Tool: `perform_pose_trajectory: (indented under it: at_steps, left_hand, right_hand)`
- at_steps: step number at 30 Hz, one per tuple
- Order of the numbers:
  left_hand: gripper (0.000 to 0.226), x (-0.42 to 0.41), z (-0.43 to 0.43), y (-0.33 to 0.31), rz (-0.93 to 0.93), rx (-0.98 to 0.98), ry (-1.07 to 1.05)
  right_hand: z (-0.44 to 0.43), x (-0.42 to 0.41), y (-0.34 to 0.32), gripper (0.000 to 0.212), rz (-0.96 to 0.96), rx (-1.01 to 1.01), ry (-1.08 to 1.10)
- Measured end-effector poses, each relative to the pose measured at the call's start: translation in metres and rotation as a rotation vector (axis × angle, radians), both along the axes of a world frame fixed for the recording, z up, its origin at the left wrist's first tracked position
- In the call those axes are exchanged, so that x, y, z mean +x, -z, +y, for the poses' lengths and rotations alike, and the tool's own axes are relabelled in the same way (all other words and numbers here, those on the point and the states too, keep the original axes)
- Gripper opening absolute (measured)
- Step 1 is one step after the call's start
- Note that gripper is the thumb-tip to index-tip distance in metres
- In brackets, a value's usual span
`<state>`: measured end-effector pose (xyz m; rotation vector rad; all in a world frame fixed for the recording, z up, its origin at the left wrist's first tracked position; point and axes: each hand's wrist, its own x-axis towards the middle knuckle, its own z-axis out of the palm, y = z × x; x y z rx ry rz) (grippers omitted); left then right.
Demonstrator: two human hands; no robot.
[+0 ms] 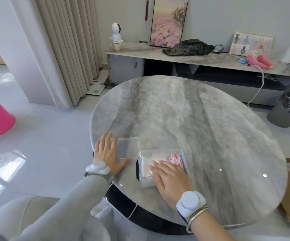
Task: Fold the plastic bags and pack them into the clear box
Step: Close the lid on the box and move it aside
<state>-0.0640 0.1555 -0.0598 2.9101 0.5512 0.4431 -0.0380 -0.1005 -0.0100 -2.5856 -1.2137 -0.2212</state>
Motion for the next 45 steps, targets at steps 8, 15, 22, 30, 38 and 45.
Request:
perform_pose_trajectory:
  at_steps: [8, 15, 22, 30, 38, 45]
  left_hand:
    - [0.143, 0.024, 0.031, 0.001, 0.394, -0.098, 0.149]
    - [0.118, 0.007, 0.013, -0.010, 0.162, -0.084, 0.079]
    - [0.109, 0.000, -0.020, -0.051, -0.028, -0.482, -0.249]
    - [0.109, -0.026, -0.079, -0.065, -0.085, -0.298, 0.105]
    - [0.108, -0.003, -0.105, -0.063, -0.087, -0.186, 0.309]
    - [0.108, 0.004, -0.114, -0.060, -0.067, -0.148, 0.344]
  right_hand:
    - [0.001, 0.001, -0.002, 0.061, 0.029, -0.051, 0.003]
    - [0.001, -0.003, -0.005, 0.057, 0.033, -0.054, 0.029]
    - [0.001, 0.003, -0.017, 0.064, 0.161, -0.031, -0.011]
    - [-0.029, 0.020, -0.036, 0.028, 0.137, 0.447, 0.341]
    - [-0.050, 0.019, -0.018, 0.042, 0.715, 0.542, 0.665]
    - [-0.044, 0.023, -0.017, 0.048, 0.890, 0.560, 0.715]
